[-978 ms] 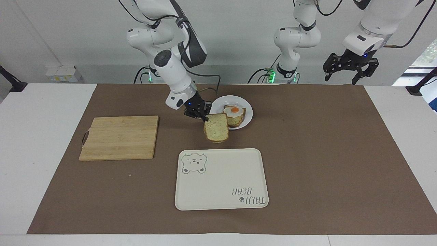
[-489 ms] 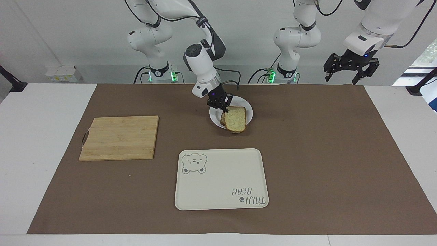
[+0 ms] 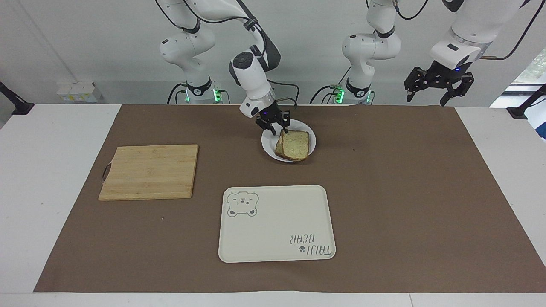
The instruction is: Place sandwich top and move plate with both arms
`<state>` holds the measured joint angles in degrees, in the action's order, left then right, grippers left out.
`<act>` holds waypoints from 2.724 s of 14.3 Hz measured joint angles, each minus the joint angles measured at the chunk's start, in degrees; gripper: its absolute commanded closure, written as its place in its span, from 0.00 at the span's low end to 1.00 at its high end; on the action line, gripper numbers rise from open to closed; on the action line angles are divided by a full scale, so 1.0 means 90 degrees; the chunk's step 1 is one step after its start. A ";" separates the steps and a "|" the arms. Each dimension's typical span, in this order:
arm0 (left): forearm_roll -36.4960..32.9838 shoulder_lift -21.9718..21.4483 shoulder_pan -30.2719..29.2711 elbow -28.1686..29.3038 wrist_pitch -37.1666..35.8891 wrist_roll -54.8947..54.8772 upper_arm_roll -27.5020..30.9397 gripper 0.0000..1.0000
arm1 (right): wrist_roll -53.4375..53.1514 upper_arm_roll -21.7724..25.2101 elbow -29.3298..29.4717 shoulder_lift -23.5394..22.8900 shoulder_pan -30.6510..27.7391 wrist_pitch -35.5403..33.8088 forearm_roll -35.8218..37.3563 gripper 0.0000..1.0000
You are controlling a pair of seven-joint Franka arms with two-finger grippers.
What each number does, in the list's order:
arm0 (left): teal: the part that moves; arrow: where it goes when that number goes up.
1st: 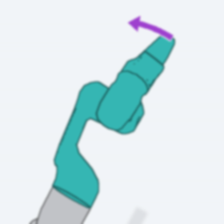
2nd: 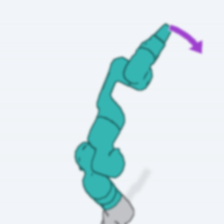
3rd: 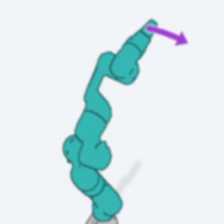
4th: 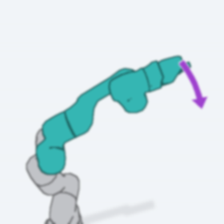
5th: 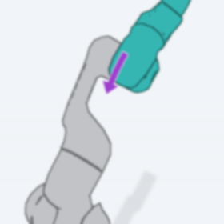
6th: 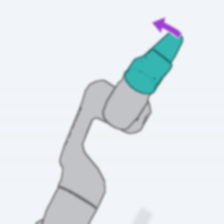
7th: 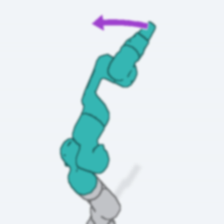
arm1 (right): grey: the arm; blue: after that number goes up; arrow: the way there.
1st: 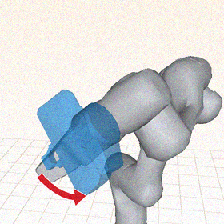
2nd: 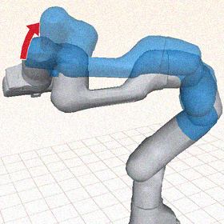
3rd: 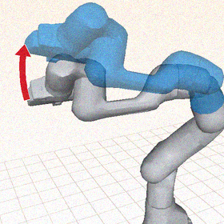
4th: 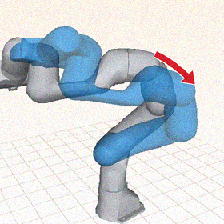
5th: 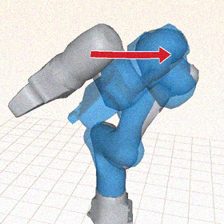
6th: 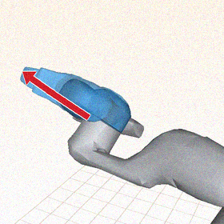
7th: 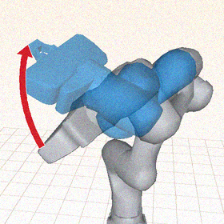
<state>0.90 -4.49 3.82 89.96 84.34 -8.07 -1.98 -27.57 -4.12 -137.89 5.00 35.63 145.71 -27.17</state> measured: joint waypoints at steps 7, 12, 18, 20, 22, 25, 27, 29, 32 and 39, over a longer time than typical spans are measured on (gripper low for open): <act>0.1462 -0.0078 -0.0001 0.0700 0.0457 -0.0493 -0.0002 0.00 | 0.0043 0.0030 0.1563 0.0452 -0.1471 -0.2668 0.1103 0.00; 0.2879 -0.0453 0.0098 0.2686 0.1792 -0.1087 -0.0092 0.00 | 0.1172 0.0043 0.2589 0.0277 -0.2542 -0.3826 0.1439 0.00; 0.5041 -0.0584 0.0338 0.4930 0.3771 -0.2808 -0.0125 0.00 | 0.3178 0.0069 0.3666 -0.0176 -0.3727 -0.4685 0.2637 0.00; 0.5748 -0.0459 0.0529 0.5370 0.4271 -0.3126 -0.0124 0.00 | 0.3689 0.0081 0.3844 -0.0190 -0.4028 -0.4882 0.3089 0.00; 0.6340 -0.0242 0.0782 0.5565 0.4563 -0.3425 -0.0129 0.00 | 0.3844 0.0088 0.4136 -0.0191 -0.4312 -0.5316 0.3173 0.00; 0.7286 0.0132 0.1055 0.5783 0.4788 -0.4165 -0.0133 0.08 | 0.3519 0.0103 0.4714 -0.0191 -0.4547 -0.6105 0.3161 0.00; 0.7703 0.0309 0.1143 0.5945 0.4799 -0.4565 -0.0133 0.17 | 0.3215 0.0082 0.4933 -0.0191 -0.4526 -0.6332 0.3159 0.00; 0.8189 0.0503 0.1223 0.6034 0.4806 -0.4866 -0.0133 0.19 | 0.3119 0.0066 0.4952 -0.0199 -0.4520 -0.6374 0.3159 0.00; 0.8661 0.0831 0.1269 0.6071 0.4803 -0.5456 -0.0127 0.46 | 0.3118 0.0066 0.4952 -0.0221 -0.4520 -0.6374 0.3159 0.00; 0.8821 0.0866 0.1306 0.6109 0.4682 -0.5575 -0.0101 1.00 | 0.3118 0.0066 0.4952 -0.0224 -0.4520 -0.6374 0.3159 0.00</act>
<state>80.29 3.30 15.57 144.94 126.48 -58.25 -2.88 0.49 -3.52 -93.32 2.98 -5.05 88.35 1.26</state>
